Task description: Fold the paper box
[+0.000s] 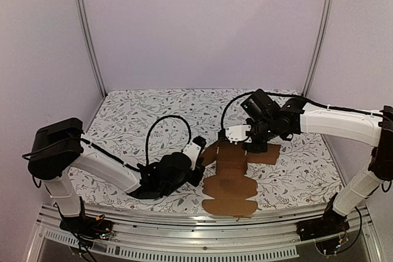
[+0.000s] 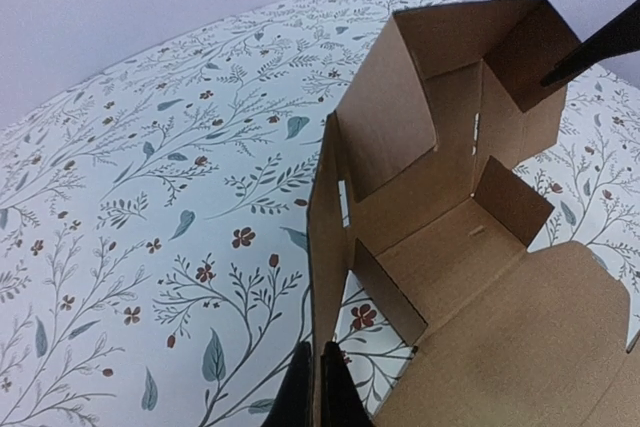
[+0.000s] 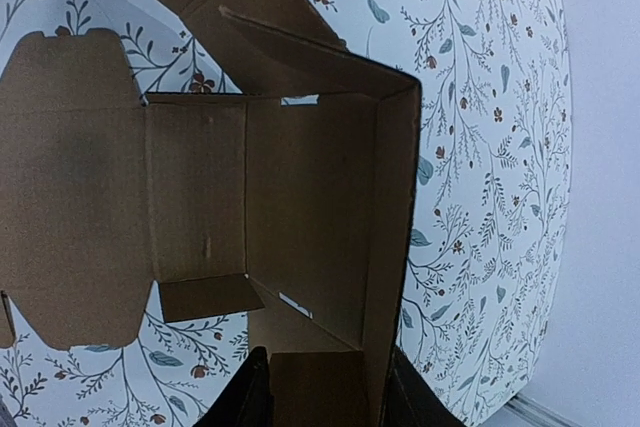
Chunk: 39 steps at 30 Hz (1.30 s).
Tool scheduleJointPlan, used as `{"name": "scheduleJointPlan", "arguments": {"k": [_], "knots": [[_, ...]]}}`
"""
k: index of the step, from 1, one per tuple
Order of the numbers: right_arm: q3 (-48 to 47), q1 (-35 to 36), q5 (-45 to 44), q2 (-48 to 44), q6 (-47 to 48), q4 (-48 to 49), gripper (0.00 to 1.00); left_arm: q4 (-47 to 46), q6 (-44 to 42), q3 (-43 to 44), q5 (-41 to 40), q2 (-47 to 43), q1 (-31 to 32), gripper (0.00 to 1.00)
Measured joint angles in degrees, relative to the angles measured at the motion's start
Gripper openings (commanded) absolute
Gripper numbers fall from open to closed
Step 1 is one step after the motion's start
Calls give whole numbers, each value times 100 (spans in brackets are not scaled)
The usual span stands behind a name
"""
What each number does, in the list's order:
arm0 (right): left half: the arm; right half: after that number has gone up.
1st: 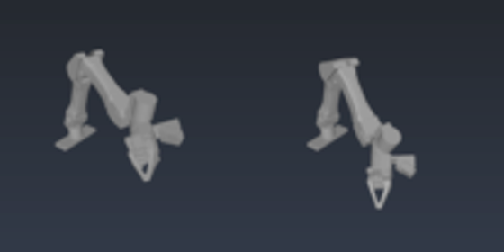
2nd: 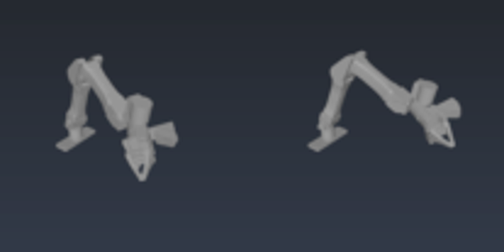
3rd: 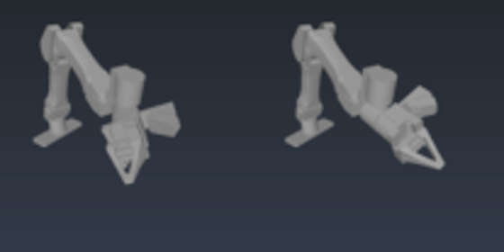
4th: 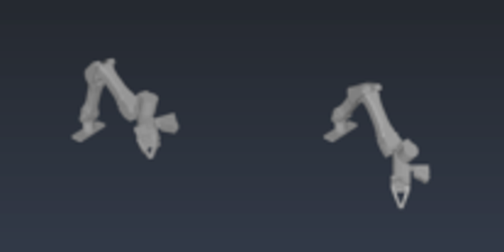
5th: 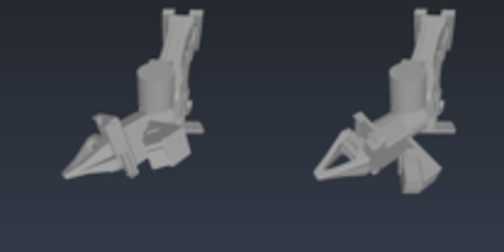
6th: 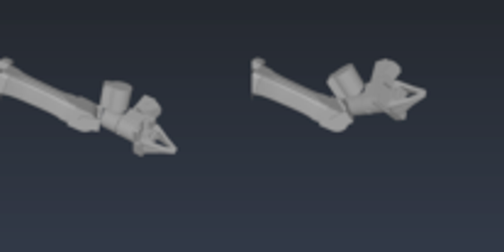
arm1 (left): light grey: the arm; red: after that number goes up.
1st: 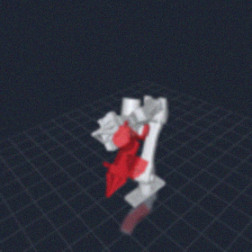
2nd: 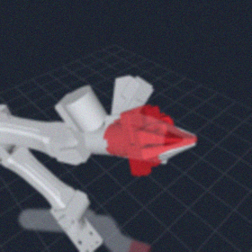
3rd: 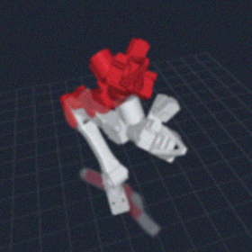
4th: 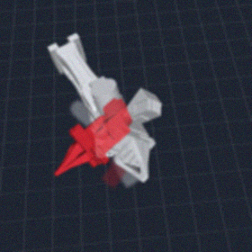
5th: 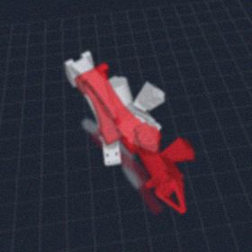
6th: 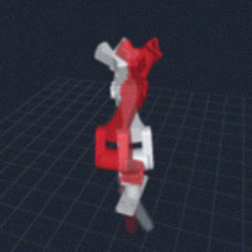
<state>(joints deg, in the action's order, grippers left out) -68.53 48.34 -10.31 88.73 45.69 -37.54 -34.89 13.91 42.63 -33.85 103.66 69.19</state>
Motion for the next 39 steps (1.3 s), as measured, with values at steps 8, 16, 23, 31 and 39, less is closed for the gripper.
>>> {"name": "scheduleJointPlan", "arguments": {"k": [8,16,23,31,39], "knots": [[-66,-4,-44,155,2,-105,15,28,-39,31,0,0,0,0],[-149,-4,-291,166,68,-74,0,72,-39,46,0,0,0,3],[544,184,-981,142,293,1115,0,197,-4,107,-28,39,-17,46],[1672,404,-1687,98,1108,3080,0,339,258,-979,-229,-1762,-57,66],[1989,420,-1838,-125,1582,4553,0,595,907,-1539,-236,-2402,-898,67]]}}
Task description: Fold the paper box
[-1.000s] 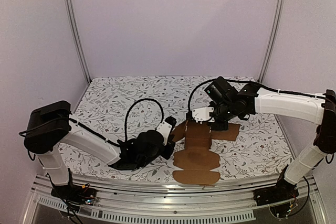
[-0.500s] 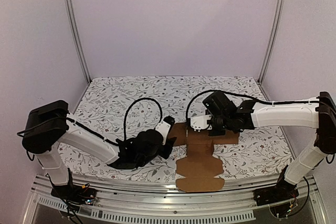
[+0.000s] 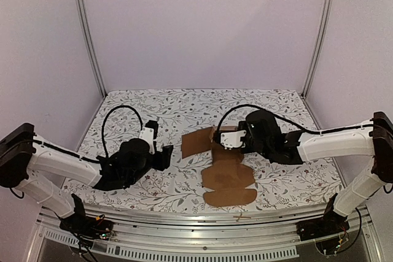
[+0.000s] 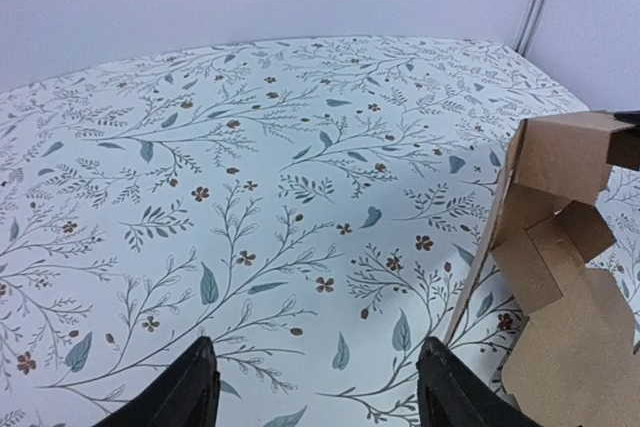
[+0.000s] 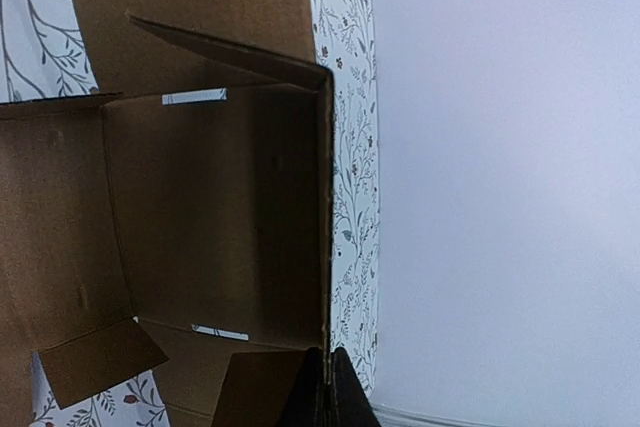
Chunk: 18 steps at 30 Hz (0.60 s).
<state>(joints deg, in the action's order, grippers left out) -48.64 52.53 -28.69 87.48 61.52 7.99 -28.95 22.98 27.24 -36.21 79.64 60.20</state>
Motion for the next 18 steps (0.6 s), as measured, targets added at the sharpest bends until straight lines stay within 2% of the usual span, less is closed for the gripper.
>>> {"name": "scheduleJointPlan", "arguments": {"k": [3,6,10,18], "knots": [[269,76,-66,0,177,614,0,52,153,68,363,413,-511,66],[708,247,-153,0,422,1327,0,125,105,393,850,1016,-728,65],[1362,542,-286,35,857,2343,0,0,-17,750,1615,1530,-743,65],[2087,798,-584,708,1617,4369,0,-660,-221,601,2911,1626,-612,66]]}}
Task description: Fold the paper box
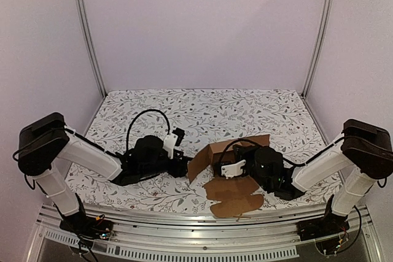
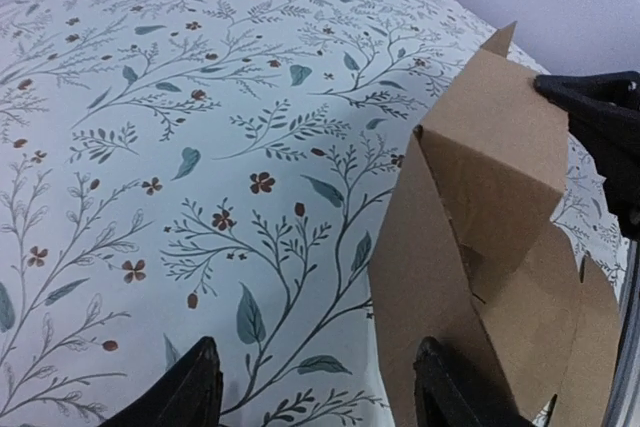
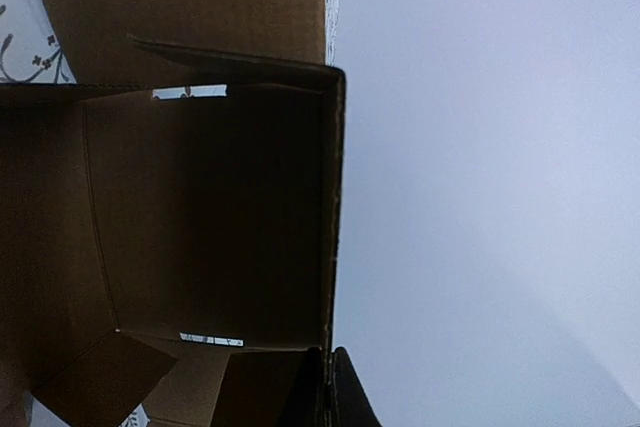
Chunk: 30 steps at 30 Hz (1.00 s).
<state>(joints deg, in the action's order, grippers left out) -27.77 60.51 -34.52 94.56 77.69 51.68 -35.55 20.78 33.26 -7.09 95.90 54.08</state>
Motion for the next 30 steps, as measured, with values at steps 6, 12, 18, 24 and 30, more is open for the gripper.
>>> {"name": "scheduleJointPlan", "arguments": {"k": [6,12,18,24,30], "knots": [[243,234,-205,278,282,848,0,-142,-247,144,787,286,428,68],[428,356,-350,251,382,1093,0,-168,-389,254,970,367,761,70],[463,398,-426,-315,179,557,0,-313,-494,452,885,595,984,73],[459,433,-448,-610,-131,17,0,-813,-599,678,555,1130,1045,73],[459,492,-498,-634,-354,-389,0,-1185,-704,802,96,1541,1084,74]]}}
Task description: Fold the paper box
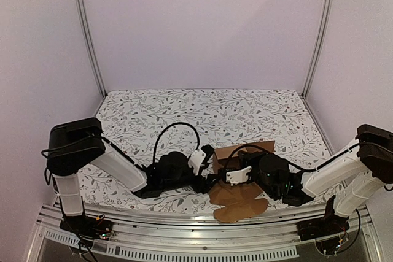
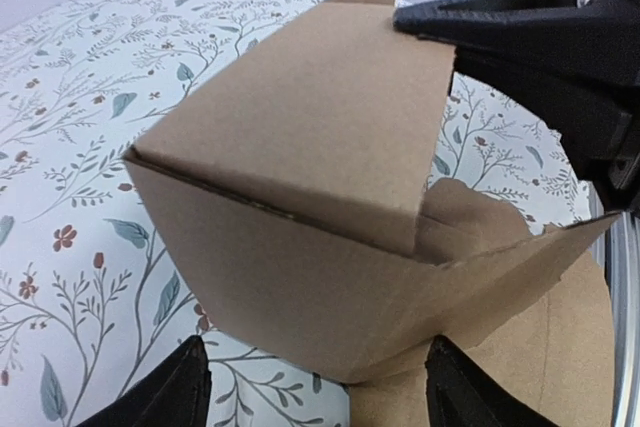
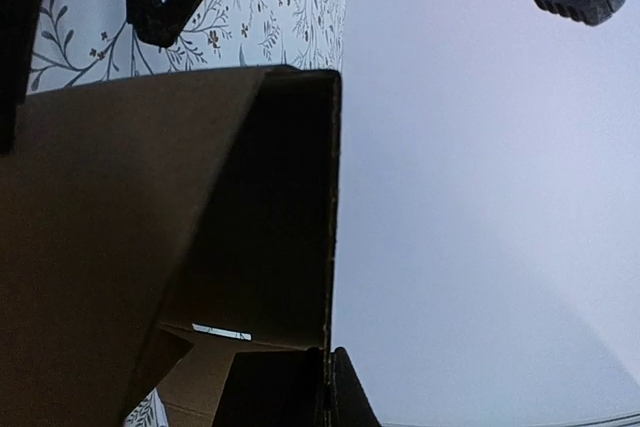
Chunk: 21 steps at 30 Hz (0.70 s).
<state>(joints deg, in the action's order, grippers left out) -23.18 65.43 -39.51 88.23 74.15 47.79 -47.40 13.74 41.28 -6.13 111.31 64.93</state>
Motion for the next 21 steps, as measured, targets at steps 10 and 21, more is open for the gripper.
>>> {"name": "scheduleJointPlan", "arguments": {"k": [10,21], "knots": [[-9,17,-221,103,-188,-114,0,-435,-417,284,-691,306,240,76],[-179,168,-426,26,-437,-581,0,-570,-785,647,-2483,728,629,56]]}}
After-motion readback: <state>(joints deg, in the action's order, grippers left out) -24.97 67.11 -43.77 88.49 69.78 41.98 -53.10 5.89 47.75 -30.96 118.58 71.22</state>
